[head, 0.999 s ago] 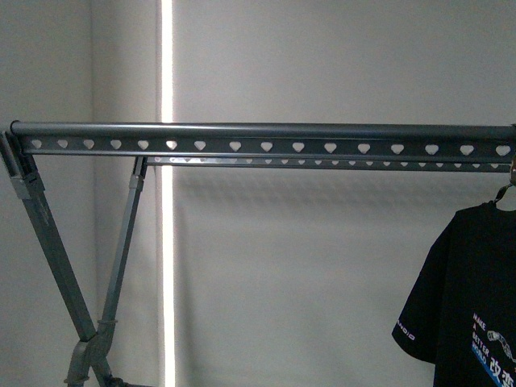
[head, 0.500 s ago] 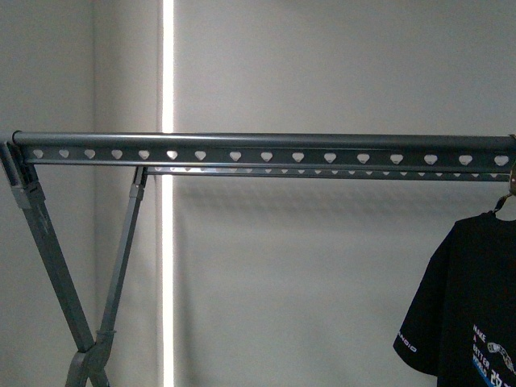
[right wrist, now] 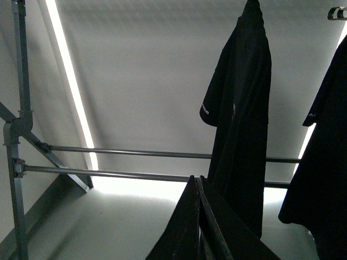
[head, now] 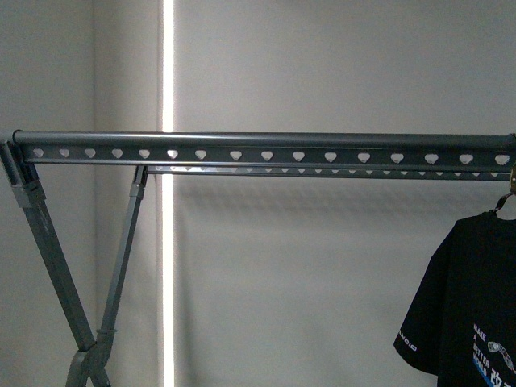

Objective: Hang clothes on hanger

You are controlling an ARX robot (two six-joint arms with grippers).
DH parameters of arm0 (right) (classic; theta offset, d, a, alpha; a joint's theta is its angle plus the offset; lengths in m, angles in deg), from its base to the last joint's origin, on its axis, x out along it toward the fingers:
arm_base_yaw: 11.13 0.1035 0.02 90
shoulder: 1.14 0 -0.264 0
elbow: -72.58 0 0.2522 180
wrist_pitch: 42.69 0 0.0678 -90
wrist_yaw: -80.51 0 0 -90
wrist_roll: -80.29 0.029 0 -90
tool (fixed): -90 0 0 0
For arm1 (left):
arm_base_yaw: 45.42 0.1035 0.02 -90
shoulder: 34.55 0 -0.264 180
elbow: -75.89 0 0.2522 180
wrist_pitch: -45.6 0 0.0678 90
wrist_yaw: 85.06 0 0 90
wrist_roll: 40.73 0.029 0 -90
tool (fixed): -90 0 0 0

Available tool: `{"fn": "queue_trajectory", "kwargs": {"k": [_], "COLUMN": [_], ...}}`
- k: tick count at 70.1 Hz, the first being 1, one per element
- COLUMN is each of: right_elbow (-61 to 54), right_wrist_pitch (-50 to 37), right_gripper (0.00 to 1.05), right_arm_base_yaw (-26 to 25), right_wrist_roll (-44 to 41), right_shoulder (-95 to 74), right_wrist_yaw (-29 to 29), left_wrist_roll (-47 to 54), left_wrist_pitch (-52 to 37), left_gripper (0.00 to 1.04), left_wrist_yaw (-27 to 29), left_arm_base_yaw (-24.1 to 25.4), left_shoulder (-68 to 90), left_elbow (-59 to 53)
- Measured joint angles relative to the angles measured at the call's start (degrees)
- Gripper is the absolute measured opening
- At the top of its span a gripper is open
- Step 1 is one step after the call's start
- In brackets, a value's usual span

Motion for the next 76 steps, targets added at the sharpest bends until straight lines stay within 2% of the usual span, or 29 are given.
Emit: {"fn": "queue_trajectory", "kwargs": {"k": [28,30,32,35,41,45,60,62,65,76], "right_elbow": [-2.4,-2.4,-2.4,-2.4,-2.4,-2.4,-2.4,-2.4,-2.4,-2.4], "right_wrist_pitch": [-0.4,-0.4,-0.4,-0.4,-0.4,-0.4,-0.4,-0.4,-0.4,-0.4], "right_gripper": [0.02,0.02,0.03,0.1,0.35,0.47,0.86,0.91,0.99,0.97], "right_arm_base_yaw": [0.0,0.0,0.0,0.0,0.0,0.0,0.0,0.0,0.0,0.0], "right_wrist_roll": [0.0,0.0,0.0,0.0,0.0,0.0,0.0,0.0,0.0,0.0], "right_shoulder": [2.1,2.1,2.1,2.1,2.1,2.1,2.1,2.1,2.1,2.1], "right_wrist_yaw": [0.0,0.0,0.0,0.0,0.0,0.0,0.0,0.0,0.0,0.0], "left_wrist_roll": [0.0,-0.1,0.0,0.0,0.0,0.0,0.0,0.0,0.0,0.0], "left_wrist_pitch": [0.0,0.0,0.0,0.0,0.0,0.0,0.0,0.0,0.0,0.0], "left_gripper": [0.04,0.05,0.12,0.19,0.44,0.59,0.98,1.0,0.98,0.98], "left_wrist_yaw": [0.0,0.0,0.0,0.0,0.0,0.0,0.0,0.0,0.0,0.0], "left_arm_base_yaw": [0.0,0.0,0.0,0.0,0.0,0.0,0.0,0.0,0.0,0.0], "left_shoulder": [0.0,0.0,0.0,0.0,0.0,0.0,0.0,0.0,0.0,0.0], "left_elbow": [0.0,0.0,0.0,0.0,0.0,0.0,0.0,0.0,0.0,0.0]}}
